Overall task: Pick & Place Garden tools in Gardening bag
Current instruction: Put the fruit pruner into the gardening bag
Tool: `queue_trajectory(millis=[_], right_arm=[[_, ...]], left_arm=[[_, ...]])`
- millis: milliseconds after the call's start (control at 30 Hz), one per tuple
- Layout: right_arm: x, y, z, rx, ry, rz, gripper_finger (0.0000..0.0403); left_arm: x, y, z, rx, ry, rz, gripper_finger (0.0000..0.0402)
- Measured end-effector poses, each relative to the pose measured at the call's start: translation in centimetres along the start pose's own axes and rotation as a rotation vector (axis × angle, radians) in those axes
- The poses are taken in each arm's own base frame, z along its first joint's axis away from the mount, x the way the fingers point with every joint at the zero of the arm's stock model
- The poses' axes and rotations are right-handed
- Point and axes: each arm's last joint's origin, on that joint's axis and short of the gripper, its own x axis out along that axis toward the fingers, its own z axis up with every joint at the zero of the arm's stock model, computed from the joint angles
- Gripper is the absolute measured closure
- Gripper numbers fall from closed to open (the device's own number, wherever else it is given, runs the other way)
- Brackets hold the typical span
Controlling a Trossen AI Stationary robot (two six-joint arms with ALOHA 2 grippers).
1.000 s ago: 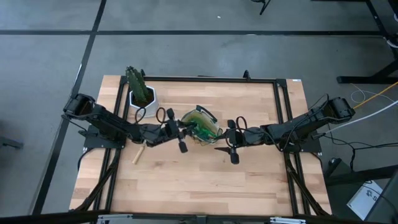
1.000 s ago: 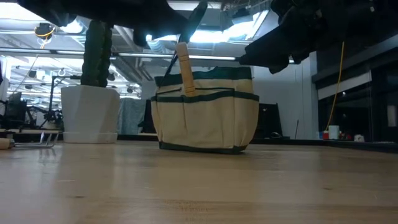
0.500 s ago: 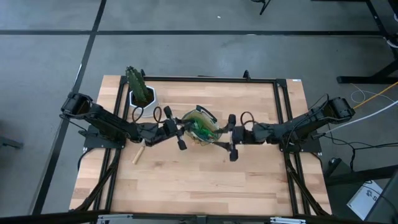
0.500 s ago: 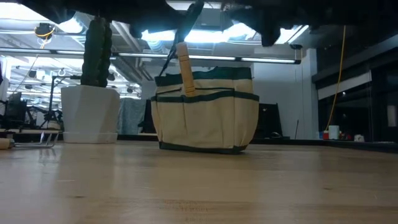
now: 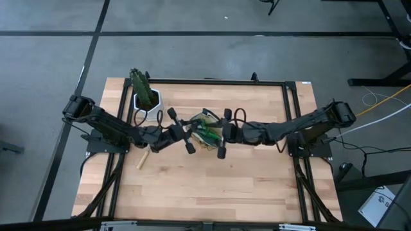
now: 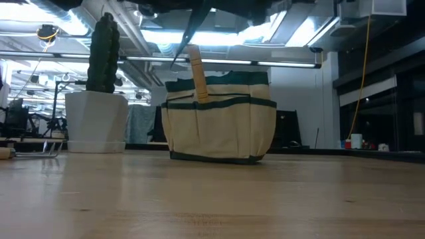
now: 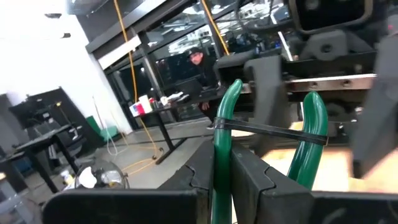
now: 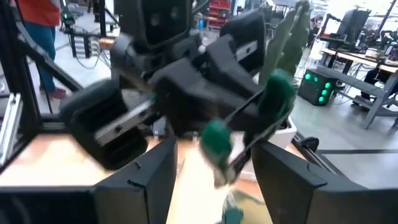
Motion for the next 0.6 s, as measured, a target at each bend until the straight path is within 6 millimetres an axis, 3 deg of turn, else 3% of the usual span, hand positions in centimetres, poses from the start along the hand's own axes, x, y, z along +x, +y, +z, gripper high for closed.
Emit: queue_trajectory(millis=[200, 433, 600], right_arm=[[0.32, -0.23, 0.51, 0.022, -0.015, -0.031, 0.0222], [0.33, -0.27, 0.48, 0.040, -0.009, -0.048, 0.0350], [0.33, -0.25, 0.42, 0.038, -0.003, -0.047, 0.0350]], left_arm=[[-0.42, -0.23, 0.18, 0.040, 0.015, 0.033, 0.0377], [-0.61, -0.25, 0.40, 0.052, 0.012, 0.052, 0.0370], [-0.67, -0.34, 0.38, 0.034, 0.012, 0.045, 0.0368]])
